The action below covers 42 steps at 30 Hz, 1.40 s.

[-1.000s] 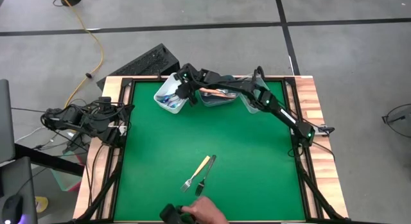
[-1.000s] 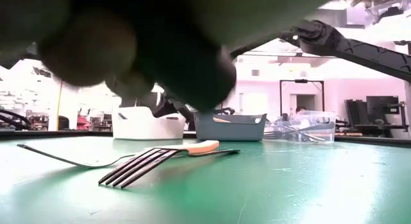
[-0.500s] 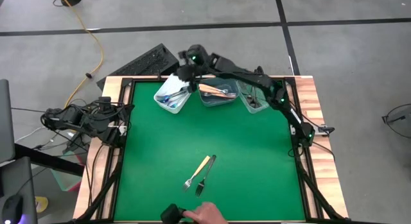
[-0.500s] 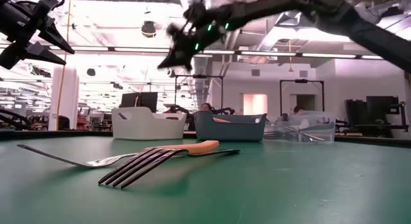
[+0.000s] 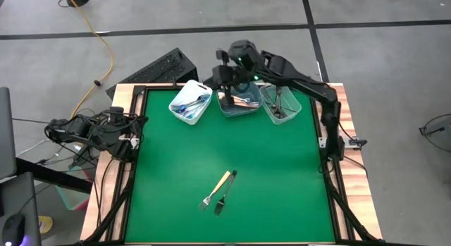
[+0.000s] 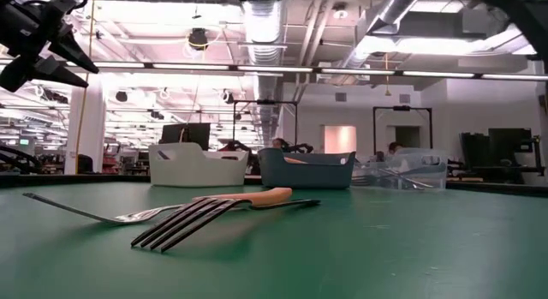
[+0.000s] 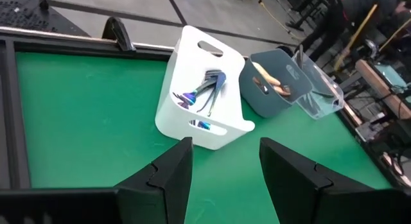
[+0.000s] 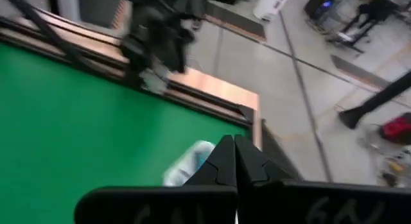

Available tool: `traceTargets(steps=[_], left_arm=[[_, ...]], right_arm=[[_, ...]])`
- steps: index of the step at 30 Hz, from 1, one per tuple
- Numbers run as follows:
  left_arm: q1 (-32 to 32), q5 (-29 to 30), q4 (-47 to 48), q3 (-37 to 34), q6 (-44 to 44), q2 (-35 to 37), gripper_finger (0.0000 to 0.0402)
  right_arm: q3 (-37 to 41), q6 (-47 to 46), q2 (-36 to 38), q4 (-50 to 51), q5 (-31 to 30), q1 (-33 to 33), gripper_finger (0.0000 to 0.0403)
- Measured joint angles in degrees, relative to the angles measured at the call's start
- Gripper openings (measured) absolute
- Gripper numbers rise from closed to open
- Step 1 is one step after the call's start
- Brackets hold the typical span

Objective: Sort silverware by color (type)
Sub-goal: Put the yellow fork into the blue bin

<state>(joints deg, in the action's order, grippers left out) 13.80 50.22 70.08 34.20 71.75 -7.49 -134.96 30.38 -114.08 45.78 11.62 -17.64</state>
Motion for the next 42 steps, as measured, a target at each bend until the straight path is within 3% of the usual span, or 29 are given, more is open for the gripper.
traceTargets(steps=[11, 21, 31, 33, 36, 38, 40, 42], left_arm=[[0.00, -2.90, -0.17, 0.00, -0.75, 0.00, 0.0164], [0.00, -2.93, -0.13, 0.00, -1.06, 0.00, 0.0164], [-0.02, -2.95, -0.09, 0.02, -1.08, -0.02, 0.0164], [-0.02, -2.83, 0.08, 0.09, -1.06, -0.21, 0.0164], [-0.02, -3.24, -0.10, 0.04, -1.90, -0.17, 0.0164], [-0.02, -2.70, -0.11, 0.12, -2.15, -0.49, 0.0164], [-0.02, -3.37, 0.15, -0.02, -2.21, -0.26, 0.0164], [0.01, -2.48, -0.23, 0.17, -2.20, -0.54, 0.0164]], right_arm=[[0.32, -9.48, 2.91, 6.84, -5.06, 16.04, 0.0002], [1.27, -11.59, -4.17, 8.37, -12.26, 27.91, 0.0011], [1.14, -12.95, -15.67, 8.75, -13.45, 32.48, 0.0123], [1.46, -12.39, -17.30, 13.67, -13.15, 33.05, 0.0149], [1.32, -11.88, -20.31, 13.10, -13.15, 32.94, 0.0182], [1.52, -11.67, -22.14, 19.26, -13.18, 33.04, 0.0201], [1.14, -11.59, -23.16, 15.70, -12.69, 32.98, 0.0216], [1.48, -10.95, -24.26, 21.55, -12.71, 33.20, 0.0226]])
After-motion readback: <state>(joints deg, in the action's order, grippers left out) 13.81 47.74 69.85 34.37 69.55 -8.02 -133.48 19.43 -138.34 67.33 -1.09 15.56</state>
